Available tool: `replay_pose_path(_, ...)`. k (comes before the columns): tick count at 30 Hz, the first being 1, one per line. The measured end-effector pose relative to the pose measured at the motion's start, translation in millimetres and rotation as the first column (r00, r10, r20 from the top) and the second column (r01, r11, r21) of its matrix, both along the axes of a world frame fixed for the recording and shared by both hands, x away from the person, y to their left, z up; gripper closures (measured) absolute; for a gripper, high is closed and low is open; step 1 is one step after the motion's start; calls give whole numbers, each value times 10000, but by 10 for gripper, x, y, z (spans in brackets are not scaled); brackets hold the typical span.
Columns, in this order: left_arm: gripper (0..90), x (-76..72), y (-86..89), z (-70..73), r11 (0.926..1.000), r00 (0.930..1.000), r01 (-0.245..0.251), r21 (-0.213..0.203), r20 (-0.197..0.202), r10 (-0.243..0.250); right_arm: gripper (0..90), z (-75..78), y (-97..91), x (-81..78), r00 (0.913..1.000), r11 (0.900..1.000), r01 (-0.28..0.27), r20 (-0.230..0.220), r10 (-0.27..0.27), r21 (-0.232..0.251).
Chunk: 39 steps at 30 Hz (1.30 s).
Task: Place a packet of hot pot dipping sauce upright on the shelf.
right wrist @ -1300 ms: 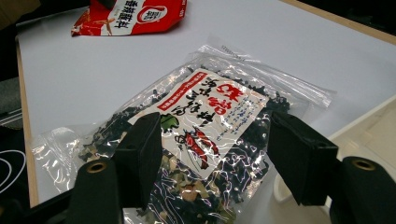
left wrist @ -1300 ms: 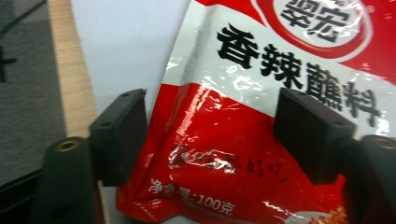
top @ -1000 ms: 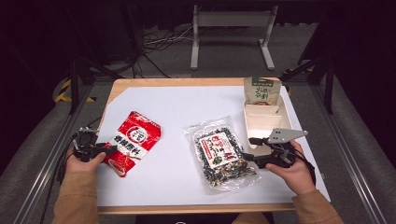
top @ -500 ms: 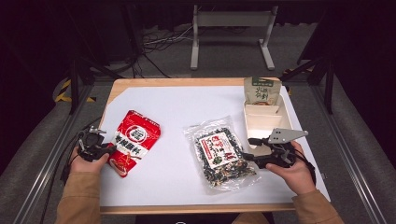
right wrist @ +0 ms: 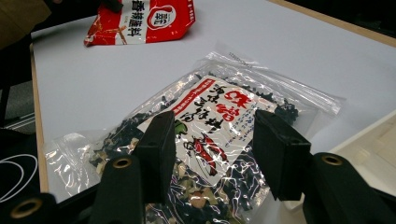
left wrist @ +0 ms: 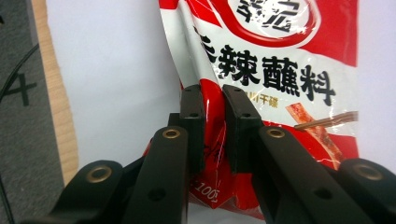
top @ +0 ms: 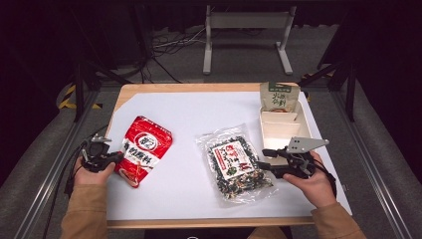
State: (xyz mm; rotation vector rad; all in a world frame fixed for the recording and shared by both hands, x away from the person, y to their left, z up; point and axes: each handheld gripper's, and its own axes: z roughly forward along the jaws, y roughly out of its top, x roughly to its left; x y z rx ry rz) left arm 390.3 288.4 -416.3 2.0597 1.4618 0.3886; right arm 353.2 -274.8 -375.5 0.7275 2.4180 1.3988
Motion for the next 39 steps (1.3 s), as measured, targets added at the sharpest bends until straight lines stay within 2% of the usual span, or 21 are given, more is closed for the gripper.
replay_pose_path(8, 802, -101, -118, 198, 9973, 9963, 551, -478, 685, -518, 465, -2, 38, -23, 10000, 9994, 63, -55, -61, 351)
replay_pose_path(13, 803, -142, -264, 298, 9906, 9900, 1193, -673, 843, -1135, 461, -4, 85, -35, 9999, 9992, 137, -98, -133, 369)
replay_pose_path(17, 803, -163, -334, 341, 9879, 9876, 1344, -770, 922, -1272, 447, -7, 108, -39, 9999, 9994, 135, -56, -133, 315)
replay_pose_path(24, 803, -207, -551, 464, 9786, 9766, 1861, -878, 1259, -1745, 444, -10, 152, -54, 9995, 9991, 318, 23, -319, 290)
replay_pose_path(29, 803, -223, -753, 560, 9678, 9637, 2366, -865, 1479, -2224, 448, 0, 193, -58, 9991, 9985, 390, -199, -383, 394)
replay_pose_path(31, 803, -229, -782, 578, 9660, 9621, 2439, -854, 1466, -2299, 448, 3, 206, -58, 9990, 9984, 393, -230, -383, 406)
replay_pose_path(32, 803, -232, -840, 603, 9626, 9576, 2561, -890, 1594, -2400, 444, 10, 231, -54, 9987, 9985, 400, -318, -388, 380)
replay_pose_path(36, 803, -237, -934, 646, 9576, 9537, 2691, -1032, 1669, -2501, 426, 19, 270, -48, 9989, 9984, 435, -176, -429, 349)
replay_pose_path(39, 803, -244, -1046, 693, 9513, 9454, 2901, -1039, 1850, -2681, 430, 9, 317, -33, 9977, 9976, 509, -481, -486, 463)
